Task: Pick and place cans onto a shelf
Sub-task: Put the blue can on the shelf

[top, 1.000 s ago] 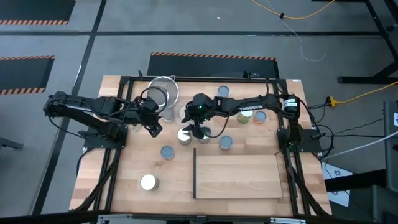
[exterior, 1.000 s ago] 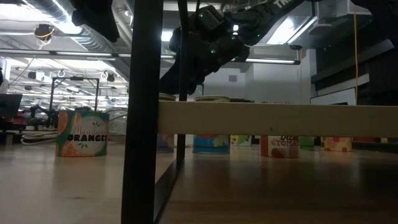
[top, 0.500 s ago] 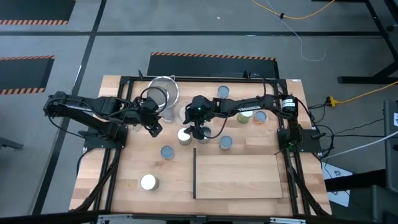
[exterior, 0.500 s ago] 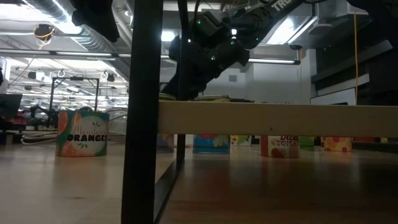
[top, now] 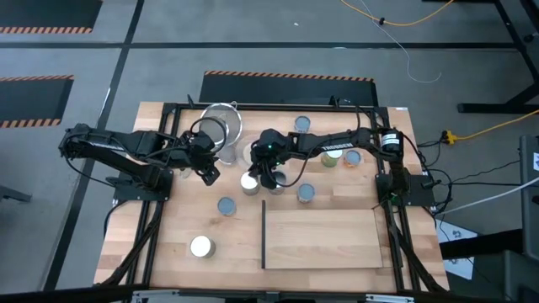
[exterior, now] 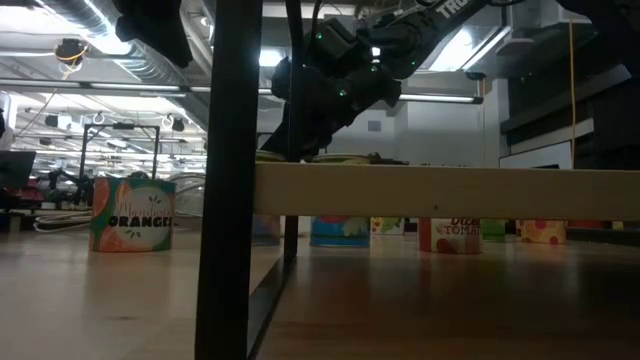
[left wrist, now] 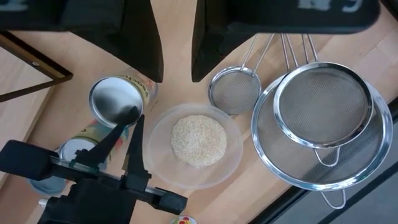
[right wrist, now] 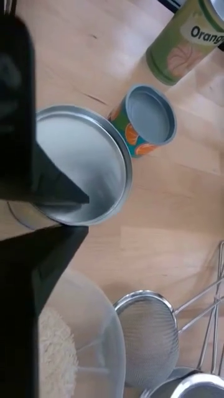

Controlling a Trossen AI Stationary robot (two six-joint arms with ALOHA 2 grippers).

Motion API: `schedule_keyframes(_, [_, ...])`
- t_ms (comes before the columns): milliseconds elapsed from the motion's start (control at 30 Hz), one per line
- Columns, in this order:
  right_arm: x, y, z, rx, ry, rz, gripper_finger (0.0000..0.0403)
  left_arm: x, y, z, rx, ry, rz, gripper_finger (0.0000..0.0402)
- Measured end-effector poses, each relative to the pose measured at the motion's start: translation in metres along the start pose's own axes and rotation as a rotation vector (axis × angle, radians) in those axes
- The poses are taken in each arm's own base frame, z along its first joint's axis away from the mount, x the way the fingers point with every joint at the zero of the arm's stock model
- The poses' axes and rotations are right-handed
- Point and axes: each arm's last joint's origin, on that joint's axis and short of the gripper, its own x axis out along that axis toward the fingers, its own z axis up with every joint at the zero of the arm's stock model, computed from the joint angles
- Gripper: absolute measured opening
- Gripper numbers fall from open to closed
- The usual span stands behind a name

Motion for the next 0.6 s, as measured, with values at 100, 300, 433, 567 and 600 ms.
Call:
schedule_keyframes(100, [0.0, 0.0, 0.0, -0.001, 0.0, -0.001, 0.0021, 0.0, 0.0, 0.0, 0.0, 0.0, 0.0, 0.0075])
schedule_keyframes(300, [0.0, 0.0, 0.0, 0.008, 0.002, -0.002, 0.0008, 0.0, 0.0, 0.0, 0.0, 0.0, 0.0, 0.0078])
schedule_keyframes(433, [-0.002, 0.0, 0.001, 0.024, 0.002, -0.009, 0.0005, 0.0, 0.0, 0.0, 0.0, 0.0, 0.0, 0.0075])
schedule_keyframes(567, [-0.01, 0.002, 0.003, 0.032, 0.009, -0.012, 0.0003, 0.0, 0.0, 0.0, 0.001, 0.0, 0.001, 0.0078])
schedule_keyframes(600, [-0.013, 0.003, 0.006, 0.029, 0.001, -0.014, 0.0003, 0.0, 0.0, 0.0, 0.003, -0.002, 0.002, 0.0078])
